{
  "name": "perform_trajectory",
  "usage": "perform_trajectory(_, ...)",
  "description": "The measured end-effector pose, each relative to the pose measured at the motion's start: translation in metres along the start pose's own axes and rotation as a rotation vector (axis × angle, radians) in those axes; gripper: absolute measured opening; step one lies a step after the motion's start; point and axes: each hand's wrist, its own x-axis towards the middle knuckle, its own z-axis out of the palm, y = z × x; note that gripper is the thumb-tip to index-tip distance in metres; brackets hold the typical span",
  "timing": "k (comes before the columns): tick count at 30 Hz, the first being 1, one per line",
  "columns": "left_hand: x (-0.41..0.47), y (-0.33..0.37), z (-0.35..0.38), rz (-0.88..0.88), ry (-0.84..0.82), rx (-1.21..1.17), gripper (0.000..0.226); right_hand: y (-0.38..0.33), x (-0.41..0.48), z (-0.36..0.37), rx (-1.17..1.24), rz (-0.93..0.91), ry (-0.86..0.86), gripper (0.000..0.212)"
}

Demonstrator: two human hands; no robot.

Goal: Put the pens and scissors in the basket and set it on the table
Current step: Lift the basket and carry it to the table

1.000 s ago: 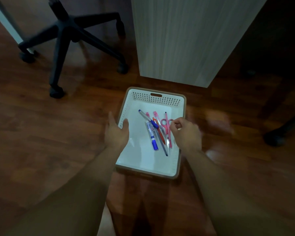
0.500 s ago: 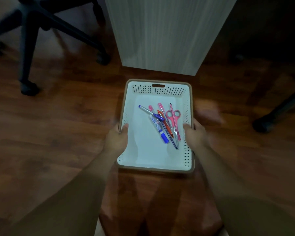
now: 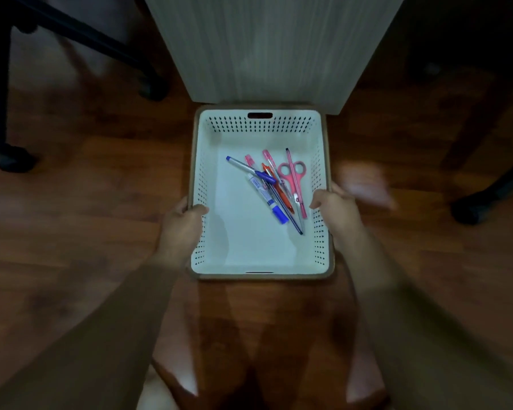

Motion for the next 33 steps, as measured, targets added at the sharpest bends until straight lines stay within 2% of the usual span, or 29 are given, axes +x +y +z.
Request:
perform_trajectory(4, -0.026, 0.02, -0.021, -0.041, 0.044, 0.053, 0.038, -0.023, -0.023, 0.01, 0.053, 0.047, -0.058, 0.047)
perform_trajectory(9, -0.083, 0.087, -0.072, 0.019, 0.08, 0.127, 0.031, -0.082, -0.085, 0.015, 0.127, 0.061, -0.074, 0.049)
perform_trajectory(18, -0.278, 0.257, -0.181, 0.081, -0.014, 0.144, 0.042, -0.26, -0.3, -0.01, 0.104, 0.124, 0.021, 0.041)
perform_trajectory(23, -0.395, 0.369, -0.242, 0.119, -0.029, 0.179, 0.043, -0.386, -0.434, -0.036, 0.061, 0.122, 0.029, 0.048)
perform_trajectory(27, -0.492, 0.459, -0.301, 0.211, -0.103, 0.203, 0.05, -0.483, -0.552, -0.05, 0.036, 0.114, 0.044, 0.049)
perform_trajectory(33, -0.568, 0.545, -0.36, 0.368, -0.217, 0.241, 0.048, -0.558, -0.665, -0.06, -0.005, 0.087, 0.057, 0.047)
